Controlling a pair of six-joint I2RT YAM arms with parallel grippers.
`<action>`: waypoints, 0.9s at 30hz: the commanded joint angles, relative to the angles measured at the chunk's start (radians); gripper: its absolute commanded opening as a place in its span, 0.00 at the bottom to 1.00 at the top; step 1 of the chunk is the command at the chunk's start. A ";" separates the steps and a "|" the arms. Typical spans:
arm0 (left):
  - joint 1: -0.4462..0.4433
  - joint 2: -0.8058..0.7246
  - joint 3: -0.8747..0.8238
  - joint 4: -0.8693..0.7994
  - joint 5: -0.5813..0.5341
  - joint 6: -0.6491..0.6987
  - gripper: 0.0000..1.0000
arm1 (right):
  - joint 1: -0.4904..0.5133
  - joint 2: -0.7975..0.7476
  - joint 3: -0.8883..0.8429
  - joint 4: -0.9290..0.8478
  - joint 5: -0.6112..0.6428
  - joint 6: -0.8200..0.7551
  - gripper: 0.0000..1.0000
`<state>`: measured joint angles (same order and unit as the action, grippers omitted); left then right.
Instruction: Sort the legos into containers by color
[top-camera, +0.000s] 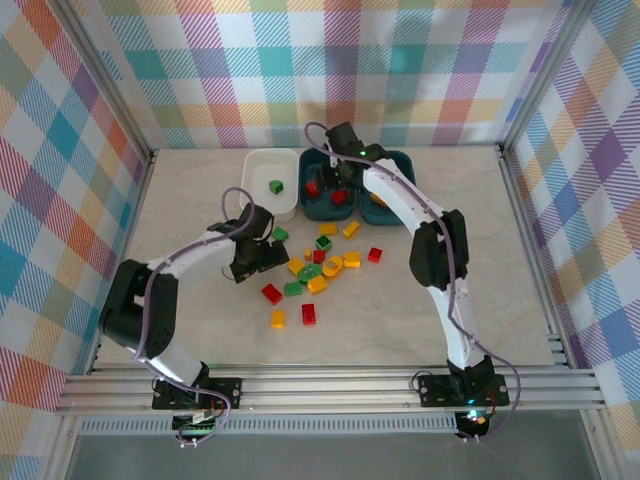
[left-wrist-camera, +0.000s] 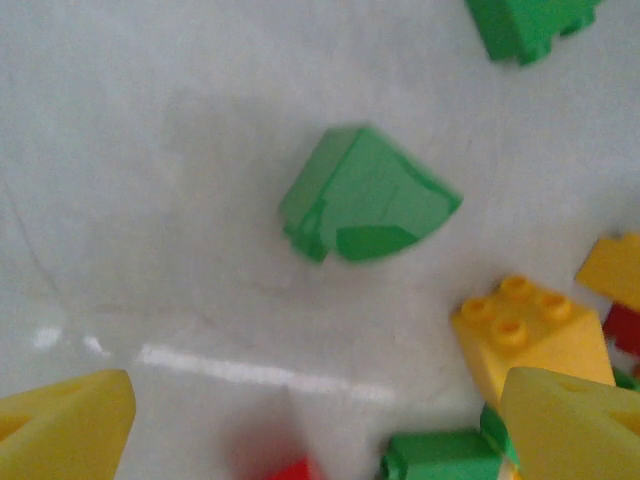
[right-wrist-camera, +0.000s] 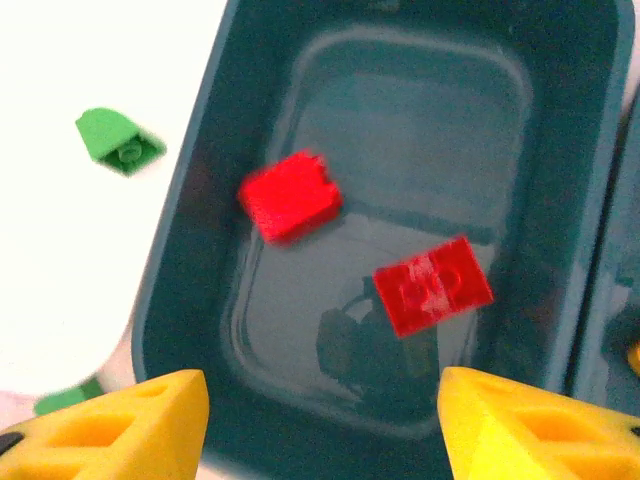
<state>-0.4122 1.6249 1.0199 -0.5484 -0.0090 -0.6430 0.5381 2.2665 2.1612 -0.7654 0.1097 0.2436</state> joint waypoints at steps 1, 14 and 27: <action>-0.006 0.097 0.102 -0.013 -0.075 0.083 0.90 | 0.006 -0.202 -0.215 0.100 -0.040 0.041 0.62; -0.007 0.319 0.254 -0.078 -0.123 0.163 0.63 | 0.008 -0.746 -0.933 0.272 -0.081 0.166 0.61; -0.037 0.260 0.209 -0.099 -0.107 0.146 0.47 | 0.008 -0.824 -1.036 0.270 -0.077 0.171 0.57</action>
<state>-0.4229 1.9194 1.2587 -0.6018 -0.1513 -0.4927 0.5381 1.4551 1.1210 -0.5159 0.0414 0.4072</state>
